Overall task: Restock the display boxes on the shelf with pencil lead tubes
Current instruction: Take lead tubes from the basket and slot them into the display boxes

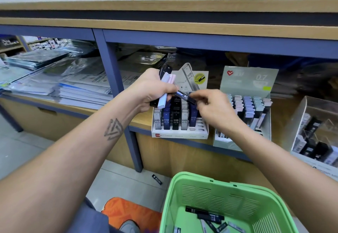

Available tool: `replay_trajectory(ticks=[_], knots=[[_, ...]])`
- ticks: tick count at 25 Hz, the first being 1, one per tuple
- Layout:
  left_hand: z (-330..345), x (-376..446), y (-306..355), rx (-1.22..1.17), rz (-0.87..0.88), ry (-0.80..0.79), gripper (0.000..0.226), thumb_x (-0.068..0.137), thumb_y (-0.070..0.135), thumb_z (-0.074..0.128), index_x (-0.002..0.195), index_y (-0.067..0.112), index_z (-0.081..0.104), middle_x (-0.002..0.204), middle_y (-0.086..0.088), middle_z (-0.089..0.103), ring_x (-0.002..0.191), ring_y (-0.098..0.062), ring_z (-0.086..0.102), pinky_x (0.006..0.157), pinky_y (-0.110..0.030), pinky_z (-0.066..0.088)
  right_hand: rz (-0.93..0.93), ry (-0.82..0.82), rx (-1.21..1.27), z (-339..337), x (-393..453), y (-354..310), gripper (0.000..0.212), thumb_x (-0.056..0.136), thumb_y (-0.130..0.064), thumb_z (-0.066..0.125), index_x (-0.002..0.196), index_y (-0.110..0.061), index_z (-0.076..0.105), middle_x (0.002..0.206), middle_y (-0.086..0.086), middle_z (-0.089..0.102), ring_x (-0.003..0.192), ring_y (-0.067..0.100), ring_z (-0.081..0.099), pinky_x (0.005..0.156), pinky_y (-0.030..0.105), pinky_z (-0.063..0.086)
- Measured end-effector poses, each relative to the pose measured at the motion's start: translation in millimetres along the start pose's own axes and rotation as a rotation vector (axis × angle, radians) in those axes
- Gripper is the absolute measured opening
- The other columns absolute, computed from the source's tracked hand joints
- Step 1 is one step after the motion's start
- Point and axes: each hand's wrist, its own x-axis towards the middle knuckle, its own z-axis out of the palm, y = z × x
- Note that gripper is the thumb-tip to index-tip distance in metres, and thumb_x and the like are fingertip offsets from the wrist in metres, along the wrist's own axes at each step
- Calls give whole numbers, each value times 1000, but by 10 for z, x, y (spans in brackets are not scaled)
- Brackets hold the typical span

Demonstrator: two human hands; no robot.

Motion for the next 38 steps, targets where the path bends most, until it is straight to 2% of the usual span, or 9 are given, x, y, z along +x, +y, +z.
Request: replay_trajectory(ticks=[3,6,13,17,23,27,33,36,38], knots=[[151,-40,62,-60,77,-29,16,86,-3,72,96,-2,59,68,-13,57,45,-15,51,43,-25,43,315,-51,746,-273,-115,-132,28,100,-1,40,114,-3,65,87,23,74,65,26,70,63,28,57],[376,-67,144,-87,132,-72,18,86,-1,73,93,1,57,64,-10,54,47,-16,50,41,-25,42,342,-77,941,-508,-283,-48,22,103,-14,52,104,2,67,80,23,70,58,20,66,57,21,56],[879,-76,235,-160,-1,-199,10,95,5,66,96,-2,59,75,-17,67,47,-13,50,37,-21,38,310,89,882,-948,-477,329,12,97,-3,62,101,6,68,80,21,71,64,18,70,63,20,59],[1146,-73,281,-249,-46,-274,11,92,-2,66,83,-1,59,76,-19,67,48,-13,47,36,-18,37,295,120,753,-1168,-560,499,16,99,-7,62,101,7,69,80,21,72,61,17,69,60,20,57],[1664,-101,331,-284,-65,-342,11,90,-1,69,88,-9,62,80,-22,67,46,-11,47,37,-18,38,291,246,718,-1528,-684,729,15,91,2,68,106,6,70,90,22,71,76,21,75,72,21,59],[2042,-175,344,-297,-82,-407,11,91,1,69,85,-6,64,76,-18,66,46,-11,48,37,-18,39,302,358,687,-1875,-842,883,26,87,4,73,111,6,63,83,22,70,75,24,76,74,25,62],[2527,-114,375,-349,-93,-402,8,91,-2,68,86,-4,61,69,-14,62,46,-13,49,37,-19,38,322,464,409,-2311,-1047,1157,24,89,3,71,112,0,70,96,22,74,81,23,77,79,32,63],[2726,-88,386,-386,-107,-370,8,89,-2,68,91,-5,61,68,-13,62,47,-14,51,37,-20,38,316,510,91,-2434,-1040,1328,19,87,-3,76,105,-8,73,91,9,74,76,18,76,79,37,63],[2835,-72,383,-404,-119,-353,12,89,-2,69,96,-6,61,66,-11,63,47,-13,52,37,-20,38,296,508,-91,-2512,-1042,1390,16,85,-11,80,99,-16,77,90,-1,75,81,11,73,80,31,60]])
